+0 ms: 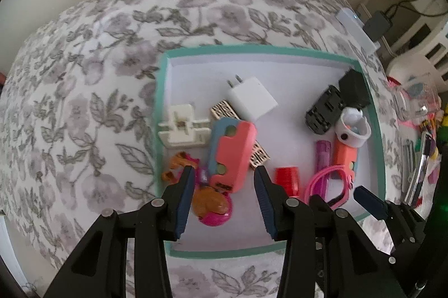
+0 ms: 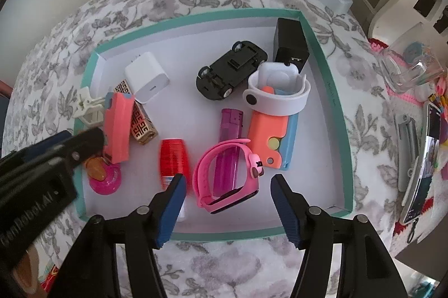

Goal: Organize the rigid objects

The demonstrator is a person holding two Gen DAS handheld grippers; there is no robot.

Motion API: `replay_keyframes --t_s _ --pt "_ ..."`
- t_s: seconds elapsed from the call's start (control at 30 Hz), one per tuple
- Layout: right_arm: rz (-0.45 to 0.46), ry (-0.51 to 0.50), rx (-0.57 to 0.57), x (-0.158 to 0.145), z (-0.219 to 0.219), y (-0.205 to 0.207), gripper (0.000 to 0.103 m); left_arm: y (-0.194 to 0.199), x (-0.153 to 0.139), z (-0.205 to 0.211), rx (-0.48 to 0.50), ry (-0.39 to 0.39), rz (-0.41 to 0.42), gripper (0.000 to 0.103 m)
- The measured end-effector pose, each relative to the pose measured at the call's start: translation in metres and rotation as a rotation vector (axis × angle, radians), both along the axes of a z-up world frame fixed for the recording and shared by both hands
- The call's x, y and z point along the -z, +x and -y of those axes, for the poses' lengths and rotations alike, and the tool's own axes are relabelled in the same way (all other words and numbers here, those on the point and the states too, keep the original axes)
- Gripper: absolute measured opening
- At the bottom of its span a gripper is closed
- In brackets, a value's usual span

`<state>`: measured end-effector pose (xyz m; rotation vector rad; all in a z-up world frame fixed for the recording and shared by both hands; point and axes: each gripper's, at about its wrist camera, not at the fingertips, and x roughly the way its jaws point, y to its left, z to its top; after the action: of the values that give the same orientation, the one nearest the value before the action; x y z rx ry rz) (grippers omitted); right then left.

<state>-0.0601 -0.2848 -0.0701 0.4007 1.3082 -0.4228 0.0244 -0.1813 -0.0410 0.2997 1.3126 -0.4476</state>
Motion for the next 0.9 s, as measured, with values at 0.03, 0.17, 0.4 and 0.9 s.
replay_keyframes --t_s 0.03,0.17,0.4,0.9 --pt "0.003 -0.001 0.001 -0.001 0.000 0.000 0.067 0.002 -0.002 -0.002 -0.010 0.003 0.010 0.045" --pt "0.022 -0.011 0.007 -0.006 0.000 -0.003 0.071 0.010 -0.009 -0.017 -0.061 0.019 0.051 0.063" --pt "0.040 -0.011 0.019 -0.008 -0.002 -0.005 0.084 0.021 -0.008 -0.045 -0.131 0.066 0.088 0.079" --pt "0.079 -0.028 0.005 -0.017 -0.018 -0.003 0.101 0.024 -0.010 -0.089 -0.202 0.105 0.133 0.094"
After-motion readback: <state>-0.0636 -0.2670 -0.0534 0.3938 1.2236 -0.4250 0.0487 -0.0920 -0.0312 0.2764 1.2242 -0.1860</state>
